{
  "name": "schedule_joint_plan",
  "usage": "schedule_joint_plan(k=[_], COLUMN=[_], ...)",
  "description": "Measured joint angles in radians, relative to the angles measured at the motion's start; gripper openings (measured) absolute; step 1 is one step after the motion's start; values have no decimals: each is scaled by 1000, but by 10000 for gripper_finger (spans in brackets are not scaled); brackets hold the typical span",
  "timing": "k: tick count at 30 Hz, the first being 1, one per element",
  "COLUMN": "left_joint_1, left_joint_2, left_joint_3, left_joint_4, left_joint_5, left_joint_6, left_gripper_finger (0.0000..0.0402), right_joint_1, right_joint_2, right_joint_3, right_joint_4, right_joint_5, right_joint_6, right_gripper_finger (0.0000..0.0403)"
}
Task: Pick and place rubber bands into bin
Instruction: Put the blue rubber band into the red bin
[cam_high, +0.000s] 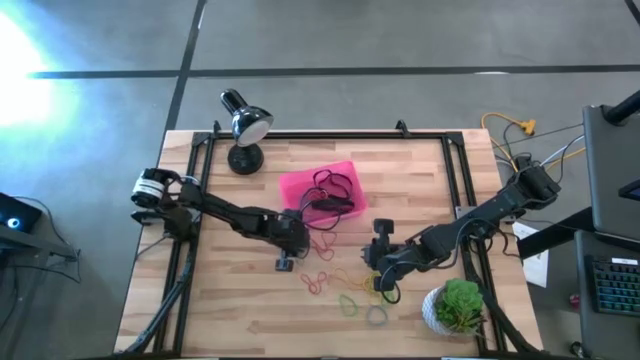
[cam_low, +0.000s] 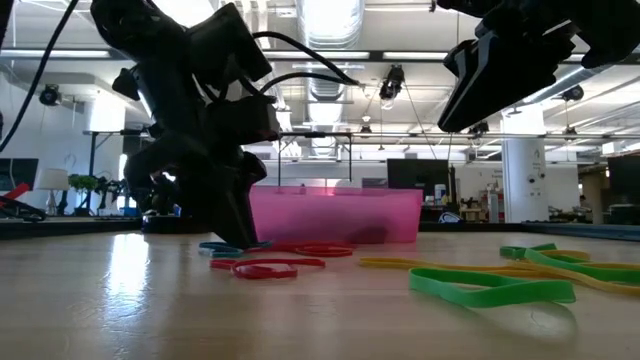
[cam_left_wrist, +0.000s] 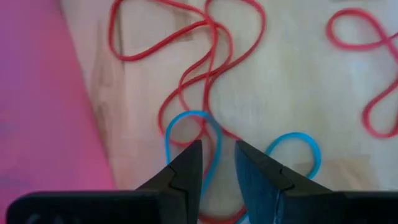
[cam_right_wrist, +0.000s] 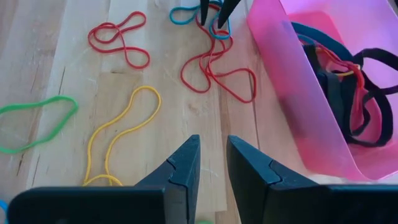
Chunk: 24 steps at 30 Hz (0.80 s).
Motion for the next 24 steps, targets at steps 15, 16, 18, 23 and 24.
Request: schedule_joint_plan(k=[15, 16, 18, 23, 24], left_joint_1=[0, 0, 0, 1, 1], left_joint_2=[2, 2, 2, 2, 0], left_joint_3=[-1, -1, -2, 0, 0], left_joint_4=[-12, -12, -12, -14, -15], left_joint_5=[-6, -3, -3, -3, -3], left_joint_6=[4, 4, 4, 5, 4], left_gripper_finger=[13, 7, 6, 2, 1], right_joint_1=[0, 0, 0, 0, 0], right_joint_2=[0, 0, 0, 0, 0], right_joint_3=[-5, -5, -5, -5, -5], right_joint_4=[0, 0, 1, 5, 5], right_joint_5=[0, 0, 0, 0, 0], right_joint_6=[-3, -3, -2, -1, -1], right_gripper_finger=[68, 68, 68, 68, 68])
